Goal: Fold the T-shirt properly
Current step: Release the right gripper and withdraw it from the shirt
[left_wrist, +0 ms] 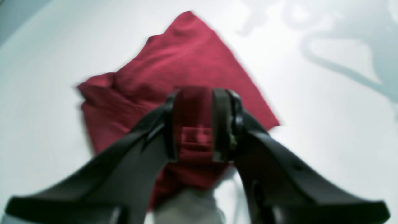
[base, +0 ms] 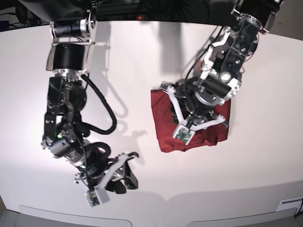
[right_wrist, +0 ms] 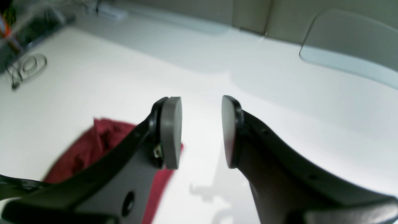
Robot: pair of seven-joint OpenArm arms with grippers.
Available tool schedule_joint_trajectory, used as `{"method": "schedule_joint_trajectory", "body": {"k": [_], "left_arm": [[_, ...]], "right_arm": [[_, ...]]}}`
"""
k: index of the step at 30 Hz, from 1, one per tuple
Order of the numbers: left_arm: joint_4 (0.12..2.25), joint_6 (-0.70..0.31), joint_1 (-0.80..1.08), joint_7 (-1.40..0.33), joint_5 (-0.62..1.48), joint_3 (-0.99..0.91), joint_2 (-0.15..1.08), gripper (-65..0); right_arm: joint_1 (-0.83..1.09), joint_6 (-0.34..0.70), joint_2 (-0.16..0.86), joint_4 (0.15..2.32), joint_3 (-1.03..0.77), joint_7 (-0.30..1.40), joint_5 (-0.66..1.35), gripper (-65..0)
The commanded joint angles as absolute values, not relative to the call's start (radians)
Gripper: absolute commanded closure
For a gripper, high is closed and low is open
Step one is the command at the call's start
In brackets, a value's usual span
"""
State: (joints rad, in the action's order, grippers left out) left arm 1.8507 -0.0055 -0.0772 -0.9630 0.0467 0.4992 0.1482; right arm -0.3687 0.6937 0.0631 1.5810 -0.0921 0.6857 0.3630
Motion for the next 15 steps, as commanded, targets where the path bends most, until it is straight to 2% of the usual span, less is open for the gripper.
{"method": "schedule_joint_trajectory", "body": {"k": [1, 8, 15], "left_arm": [[1.870, -0.013, -0.079, -0.953, 0.046, 0.499, 0.125, -15.0], [1.834, -0.015, 0.021, -0.868, -0.085, 0.499, 0.104, -15.0], [1.667, -0.001, 0.030, -0.829, -0.186, 0.498, 0.103, -15.0]], "right_arm": [[-0.393, 0.698, 0.083, 1.600, -0.111, 0.660, 0.378, -21.6], [-0.379, 0.698, 0.148, 1.600, -0.157, 0.683, 0.379, -21.6], [-0.379, 0.698, 0.161, 1.600, -0.157, 0.729, 0.410, -21.6]]}}
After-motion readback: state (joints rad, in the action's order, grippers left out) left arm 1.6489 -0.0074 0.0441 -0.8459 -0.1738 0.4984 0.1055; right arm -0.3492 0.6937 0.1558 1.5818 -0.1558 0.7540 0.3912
